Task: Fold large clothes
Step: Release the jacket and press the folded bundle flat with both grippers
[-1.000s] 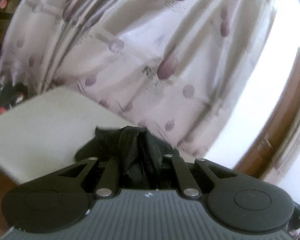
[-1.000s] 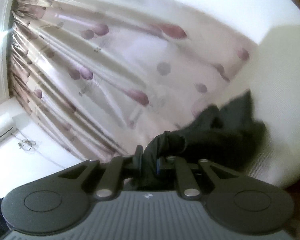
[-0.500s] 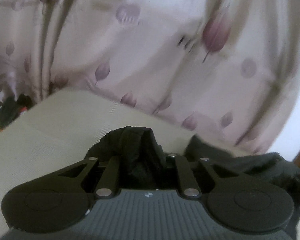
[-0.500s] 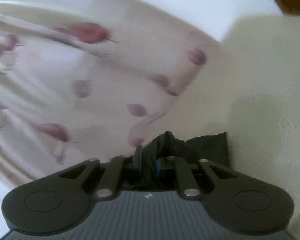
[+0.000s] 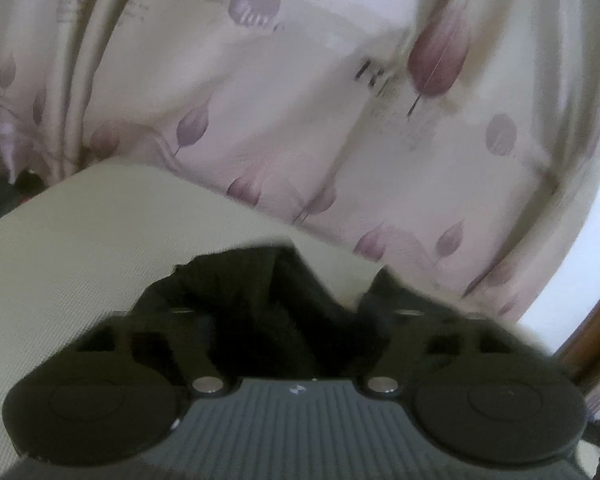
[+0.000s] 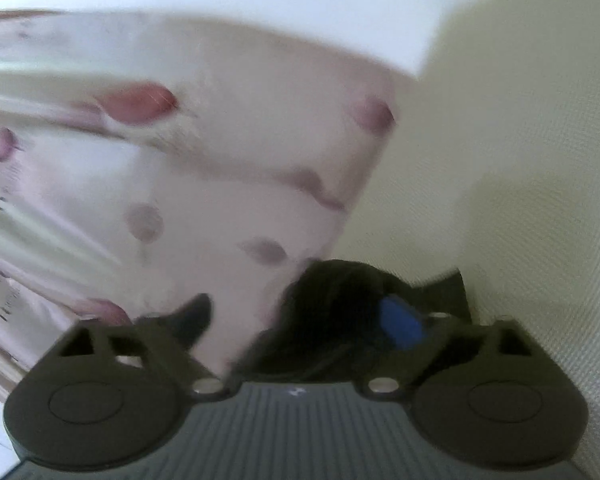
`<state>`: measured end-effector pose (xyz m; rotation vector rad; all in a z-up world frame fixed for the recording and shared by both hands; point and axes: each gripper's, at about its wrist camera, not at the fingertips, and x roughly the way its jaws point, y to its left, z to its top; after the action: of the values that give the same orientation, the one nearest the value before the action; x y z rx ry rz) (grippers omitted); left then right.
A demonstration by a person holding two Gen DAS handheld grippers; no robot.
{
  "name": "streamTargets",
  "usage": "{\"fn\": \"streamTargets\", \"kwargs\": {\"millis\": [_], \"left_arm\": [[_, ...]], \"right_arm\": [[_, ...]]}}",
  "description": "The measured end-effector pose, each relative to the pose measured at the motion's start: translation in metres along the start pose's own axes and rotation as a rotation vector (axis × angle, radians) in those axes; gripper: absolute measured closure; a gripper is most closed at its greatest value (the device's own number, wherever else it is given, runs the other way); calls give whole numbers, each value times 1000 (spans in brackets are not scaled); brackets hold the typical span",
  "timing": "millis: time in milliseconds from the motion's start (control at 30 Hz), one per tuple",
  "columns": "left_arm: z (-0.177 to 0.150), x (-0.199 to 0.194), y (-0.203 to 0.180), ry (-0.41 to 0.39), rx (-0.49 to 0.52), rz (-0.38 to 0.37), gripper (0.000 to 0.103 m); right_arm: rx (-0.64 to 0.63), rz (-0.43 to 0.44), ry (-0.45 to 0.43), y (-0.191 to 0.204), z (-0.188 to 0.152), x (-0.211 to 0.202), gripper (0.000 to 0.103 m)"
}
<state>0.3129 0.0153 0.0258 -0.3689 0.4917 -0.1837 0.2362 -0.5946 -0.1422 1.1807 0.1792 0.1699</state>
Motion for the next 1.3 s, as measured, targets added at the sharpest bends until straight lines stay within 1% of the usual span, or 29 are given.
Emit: {"fn": "streamTargets", "kwargs": {"millis": [33, 67, 100, 167, 200, 233, 267, 300, 333, 367, 400, 433, 467, 567, 600, 667, 733, 767, 833, 900, 967, 1100, 1200, 1300], "left_arm": [[0, -7, -4, -36, 7, 1, 1], [0, -16, -9, -91, 28, 18, 0], [1, -22, -17, -129, 73, 29, 0], [1, -29, -31, -139, 143, 24, 0], [-1, -30, -39, -126, 173, 15, 0], [-3, -30, -47, -114, 204, 10, 4], [-7, -28, -57, -100, 244, 12, 7], [-11, -24, -68, -78, 292, 17, 19], [-15, -16, -79, -37, 337, 27, 38], [-18, -9, -85, 5, 356, 22, 48], [-20, 2, -89, 59, 360, 6, 61], [-21, 14, -90, 101, 350, -1, 69], [-22, 25, -89, 128, 341, 3, 71], [-28, 56, -82, 166, 359, 61, 71], [-27, 67, -75, 194, 354, 76, 71], [-31, 88, -61, 256, 313, 113, 75], [-34, 99, -46, 291, 268, 113, 78], [-35, 101, -40, 294, 241, 108, 78], [-35, 106, -29, 301, 190, 107, 86], [-39, 109, -20, 300, 166, 112, 92], [-44, 111, -10, 295, 129, 93, 92], [-55, 111, -6, 268, 107, 67, 92], [-60, 112, -1, 259, 94, 50, 92], [-63, 114, 3, 254, 69, 32, 92]], "right_arm": [[-38, 23, 18, 9, 0, -3, 7], [-113, 19, 39, 22, -2, -5, 7], [-213, -7, 64, 37, -5, -6, 8], [-434, -65, 119, 66, -20, 0, 10], [-524, -83, 141, 78, -30, 4, 14], [-594, -98, 169, 87, -39, 10, 29], [-655, -123, 205, 96, -47, 20, 47], [-696, -157, 230, 103, -52, 31, 53], [-736, -186, 246, 107, -57, 41, 59], [-786, -219, 261, 110, -62, 53, 61], [-825, -249, 268, 110, -67, 64, 61], [-856, -282, 275, 109, -67, 76, 61], [-870, -309, 283, 107, -67, 83, 61], [-913, -384, 304, 95, -64, 105, 61], [-919, -409, 323, 89, -65, 108, 61], [-921, -458, 356, 75, -66, 118, 61], [-932, -498, 383, 64, -70, 124, 62], [-913, -500, 396, 56, -71, 125, 62], [-892, -505, 402, 46, -73, 125, 64], [-885, -510, 403, 38, -76, 126, 64], [-885, -518, 396, 35, -80, 127, 64], [-885, -508, 356, 26, -84, 121, 64], [-878, -508, 352, 24, -84, 122, 64], [-903, -519, 340, 26, -87, 123, 64]]}}
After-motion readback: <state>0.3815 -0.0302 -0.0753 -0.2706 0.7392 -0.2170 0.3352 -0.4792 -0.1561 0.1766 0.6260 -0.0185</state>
